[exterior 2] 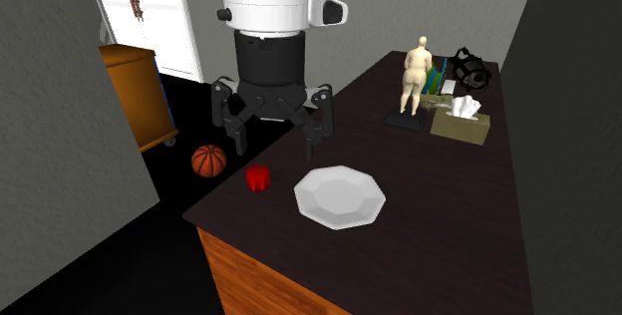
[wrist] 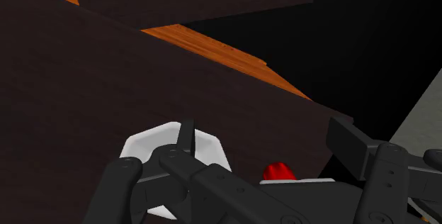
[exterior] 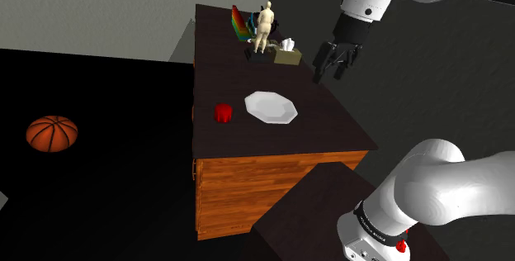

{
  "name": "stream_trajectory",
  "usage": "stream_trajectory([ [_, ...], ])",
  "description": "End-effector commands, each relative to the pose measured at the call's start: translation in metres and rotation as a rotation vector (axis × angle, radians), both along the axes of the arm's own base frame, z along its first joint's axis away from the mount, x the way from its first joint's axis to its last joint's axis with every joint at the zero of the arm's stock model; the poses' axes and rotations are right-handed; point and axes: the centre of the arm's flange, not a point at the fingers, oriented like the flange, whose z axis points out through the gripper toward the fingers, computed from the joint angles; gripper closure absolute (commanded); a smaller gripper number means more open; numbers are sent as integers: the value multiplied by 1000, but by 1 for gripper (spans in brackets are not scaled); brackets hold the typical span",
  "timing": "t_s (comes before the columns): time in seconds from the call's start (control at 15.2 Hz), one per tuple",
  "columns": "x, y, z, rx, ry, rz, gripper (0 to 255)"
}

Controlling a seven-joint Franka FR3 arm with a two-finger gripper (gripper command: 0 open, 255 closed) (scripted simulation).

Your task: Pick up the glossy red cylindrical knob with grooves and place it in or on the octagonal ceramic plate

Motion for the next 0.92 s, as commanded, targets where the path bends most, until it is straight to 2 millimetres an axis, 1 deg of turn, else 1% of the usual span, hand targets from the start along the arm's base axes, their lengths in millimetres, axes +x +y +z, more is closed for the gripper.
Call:
stream_trajectory([
  [0.0,0,0,0,0,0,0,0],
  [0.86,132,39,-105,-18,7,34,0],
])
